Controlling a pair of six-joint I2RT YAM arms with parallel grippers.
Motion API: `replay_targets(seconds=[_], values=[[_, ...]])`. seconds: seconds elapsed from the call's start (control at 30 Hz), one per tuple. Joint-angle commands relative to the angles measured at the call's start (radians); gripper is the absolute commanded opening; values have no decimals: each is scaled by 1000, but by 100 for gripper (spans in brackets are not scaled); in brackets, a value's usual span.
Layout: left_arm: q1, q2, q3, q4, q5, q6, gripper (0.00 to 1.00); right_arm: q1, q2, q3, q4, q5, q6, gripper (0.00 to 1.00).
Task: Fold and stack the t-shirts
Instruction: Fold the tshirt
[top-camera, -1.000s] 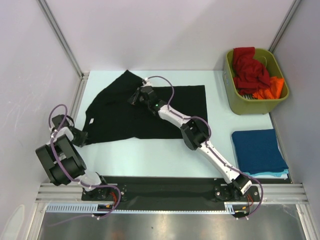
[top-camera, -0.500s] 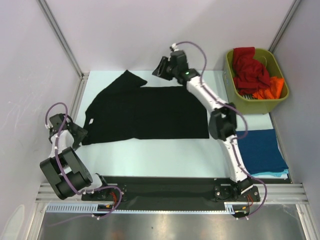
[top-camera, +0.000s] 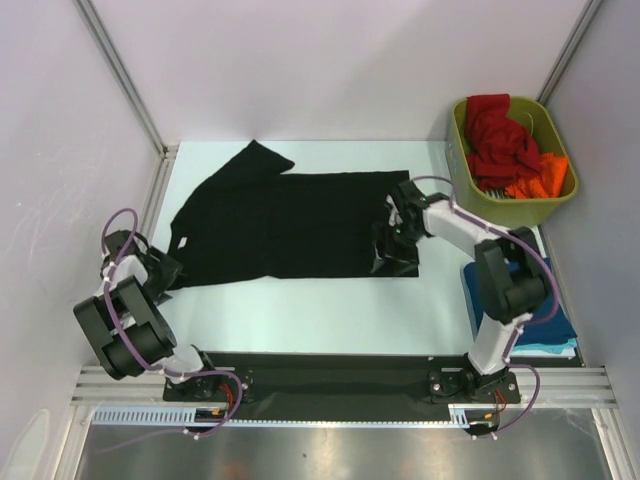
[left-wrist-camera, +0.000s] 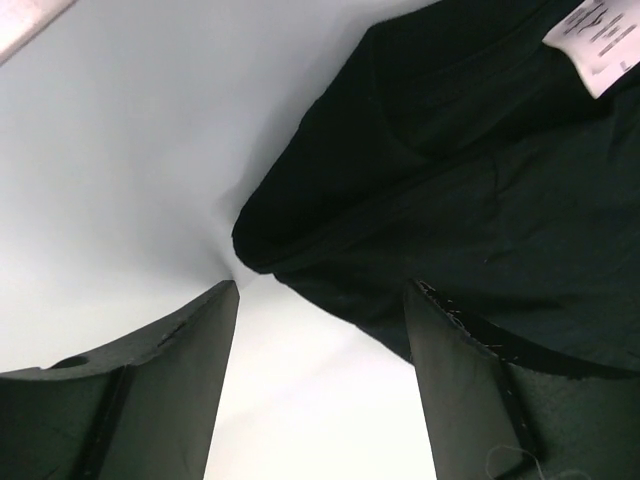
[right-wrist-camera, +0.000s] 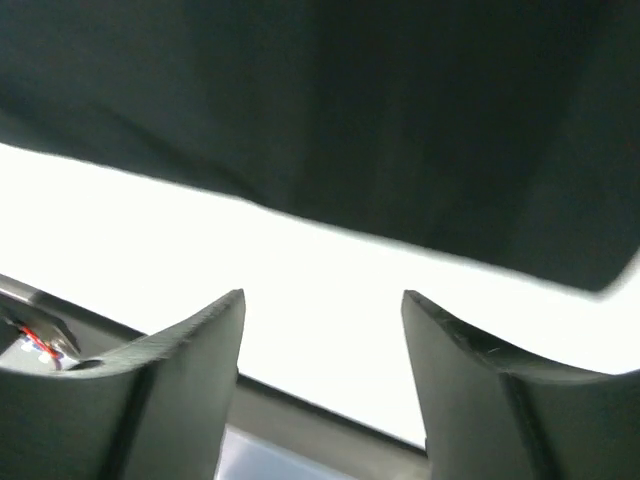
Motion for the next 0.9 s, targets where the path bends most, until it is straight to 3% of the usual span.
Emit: replay_targets(seconds=[0.0, 0.4, 0.63, 0.87], values=[[14, -19, 17, -27, 6, 27, 74, -81, -233, -101, 53, 9, 39, 72], [65, 79, 23, 33, 47, 8, 73, -289, -384, -492, 320, -51, 255, 76], [68, 106, 32, 75, 69, -15, 69, -386, -361, -583, 449, -66, 332, 75], [69, 123, 56, 38, 24, 31, 65, -392, -323, -570, 452, -95, 328, 72]])
